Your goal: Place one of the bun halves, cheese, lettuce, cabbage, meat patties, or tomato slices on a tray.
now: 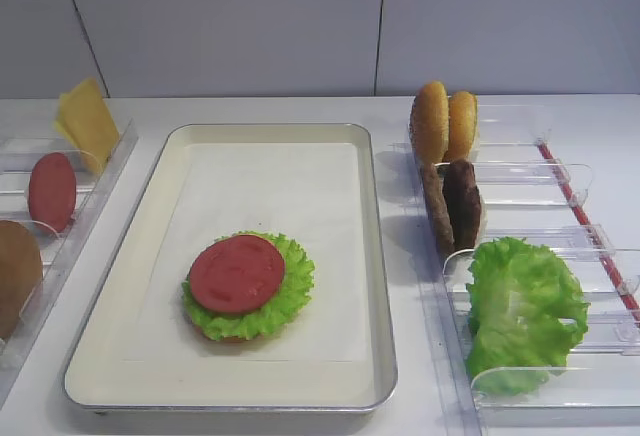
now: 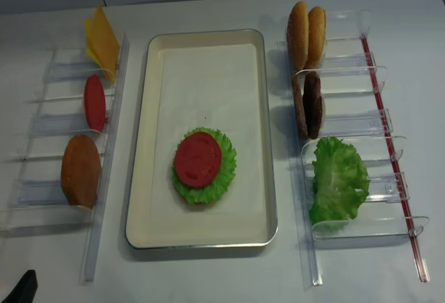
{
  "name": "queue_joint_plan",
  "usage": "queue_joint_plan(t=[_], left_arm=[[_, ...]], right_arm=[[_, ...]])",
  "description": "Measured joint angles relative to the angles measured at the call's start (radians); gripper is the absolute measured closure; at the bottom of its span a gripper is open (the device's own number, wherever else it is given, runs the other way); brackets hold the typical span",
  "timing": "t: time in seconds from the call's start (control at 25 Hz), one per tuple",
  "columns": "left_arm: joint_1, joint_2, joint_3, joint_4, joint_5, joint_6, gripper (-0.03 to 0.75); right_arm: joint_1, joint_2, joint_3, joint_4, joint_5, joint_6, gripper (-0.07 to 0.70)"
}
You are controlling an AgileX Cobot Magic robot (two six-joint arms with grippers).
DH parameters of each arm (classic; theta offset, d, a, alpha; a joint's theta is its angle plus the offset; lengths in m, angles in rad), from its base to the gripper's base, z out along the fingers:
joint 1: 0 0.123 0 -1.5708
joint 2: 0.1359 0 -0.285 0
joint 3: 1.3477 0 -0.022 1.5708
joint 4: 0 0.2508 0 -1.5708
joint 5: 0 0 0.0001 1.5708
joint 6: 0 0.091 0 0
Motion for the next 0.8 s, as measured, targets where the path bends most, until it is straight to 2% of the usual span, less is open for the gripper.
queue_joint_plan(t=[0.8], left_arm=[[0.000, 0.000, 0.000, 0.000, 0.000, -0.002, 0.160]], right_arm=[[0.000, 0.000, 0.000, 0.000, 0.000, 0.000, 0.143]])
